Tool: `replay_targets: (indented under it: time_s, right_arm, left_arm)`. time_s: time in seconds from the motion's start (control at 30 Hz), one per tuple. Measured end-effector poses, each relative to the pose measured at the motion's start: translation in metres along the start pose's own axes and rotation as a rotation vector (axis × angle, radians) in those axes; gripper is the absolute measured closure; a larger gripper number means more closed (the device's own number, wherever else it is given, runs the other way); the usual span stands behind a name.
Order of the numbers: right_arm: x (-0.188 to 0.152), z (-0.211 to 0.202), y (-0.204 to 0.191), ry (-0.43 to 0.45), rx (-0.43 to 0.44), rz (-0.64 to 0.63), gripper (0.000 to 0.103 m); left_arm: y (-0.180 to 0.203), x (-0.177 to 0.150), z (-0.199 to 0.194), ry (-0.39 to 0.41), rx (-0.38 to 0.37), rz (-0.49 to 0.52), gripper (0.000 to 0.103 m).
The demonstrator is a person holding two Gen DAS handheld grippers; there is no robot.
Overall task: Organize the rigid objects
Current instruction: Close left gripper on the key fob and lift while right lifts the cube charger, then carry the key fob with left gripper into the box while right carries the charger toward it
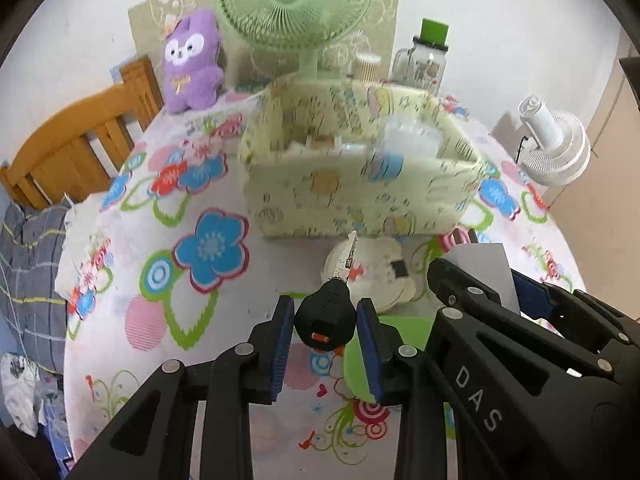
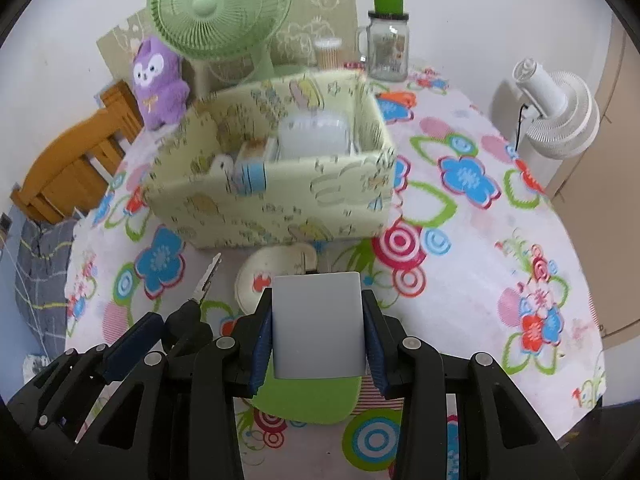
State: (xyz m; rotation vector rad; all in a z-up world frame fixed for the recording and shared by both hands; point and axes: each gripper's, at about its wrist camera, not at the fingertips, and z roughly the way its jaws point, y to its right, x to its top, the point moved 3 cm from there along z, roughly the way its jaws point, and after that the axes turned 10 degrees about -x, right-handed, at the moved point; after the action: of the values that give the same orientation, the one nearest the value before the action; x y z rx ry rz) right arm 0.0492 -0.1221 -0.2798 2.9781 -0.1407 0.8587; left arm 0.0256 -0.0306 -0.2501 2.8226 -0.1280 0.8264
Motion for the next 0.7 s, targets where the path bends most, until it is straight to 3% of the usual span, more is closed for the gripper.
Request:
replay_targets:
  time_s: [0.7]
  right_arm:
    - [0.047, -0.068, 0.019, 0.127, 0.0, 0.007, 0.059]
  left_arm:
    - [0.027, 0.047, -0.054, 0.122, 0.003, 0.027, 0.071]
